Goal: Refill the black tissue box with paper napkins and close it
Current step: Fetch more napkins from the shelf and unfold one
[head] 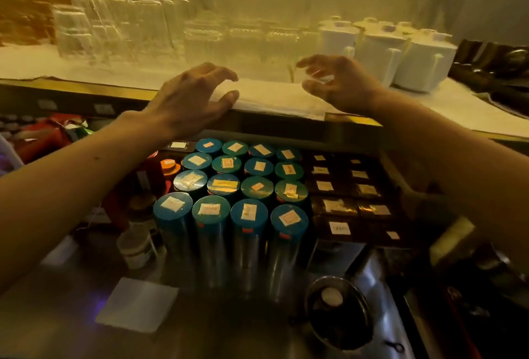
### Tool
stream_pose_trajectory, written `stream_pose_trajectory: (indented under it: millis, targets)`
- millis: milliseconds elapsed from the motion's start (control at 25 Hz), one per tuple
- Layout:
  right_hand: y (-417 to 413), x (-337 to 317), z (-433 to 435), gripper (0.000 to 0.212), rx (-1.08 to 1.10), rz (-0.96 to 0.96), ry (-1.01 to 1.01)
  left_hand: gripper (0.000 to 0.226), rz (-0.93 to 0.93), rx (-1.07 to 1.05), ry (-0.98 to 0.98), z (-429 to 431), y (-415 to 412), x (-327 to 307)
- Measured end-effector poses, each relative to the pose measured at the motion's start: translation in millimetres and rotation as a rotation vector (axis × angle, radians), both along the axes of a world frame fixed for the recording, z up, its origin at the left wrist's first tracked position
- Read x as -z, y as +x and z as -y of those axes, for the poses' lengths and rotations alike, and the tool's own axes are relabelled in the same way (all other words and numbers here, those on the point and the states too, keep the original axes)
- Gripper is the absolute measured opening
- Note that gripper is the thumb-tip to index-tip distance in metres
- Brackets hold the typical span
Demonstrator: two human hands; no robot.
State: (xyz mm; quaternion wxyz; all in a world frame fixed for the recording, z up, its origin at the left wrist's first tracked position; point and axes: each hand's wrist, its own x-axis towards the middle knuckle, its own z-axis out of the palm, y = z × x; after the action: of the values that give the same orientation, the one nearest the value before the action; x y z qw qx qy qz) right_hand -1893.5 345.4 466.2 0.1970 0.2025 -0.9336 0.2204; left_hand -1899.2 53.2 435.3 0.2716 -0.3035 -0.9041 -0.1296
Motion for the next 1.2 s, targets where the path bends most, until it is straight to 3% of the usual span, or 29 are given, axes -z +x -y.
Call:
stream_pose_trajectory:
  millis: [160, 360, 640, 920, 1200]
  targets:
    - [-38.4, -14.8, -26.7, 0.034, -0.088, 0.234, 0.054, 0.056, 0.188, -0.012, -0.05, 7.5, -18.3, -7.4]
    - [-60.8, -19.5, -51.8, 0.039, -0.174, 0.479, 0.057, 0.055, 0.245, -0.016, 0.023, 18.7, -14.0, -15.4]
    - [-71.5, -20.8, -61.7, 0.044, -0.259, 0.56, 0.051, 0.045, 0.322, -0.039, 0.166, 29.8, -12.3, -17.3]
    - [-78.5, -20.7, -67.7, 0.044, -0.348, 0.575, 0.014, 0.019, 0.267, 0.041, 0.233, 26.5, -14.8, -16.6]
    - [-83.2, -18.0, -69.1, 0.043, -0.366, 0.55, -0.039, 0.031, 0.321, 0.094, 0.228, 23.5, -18.8, -20.0]
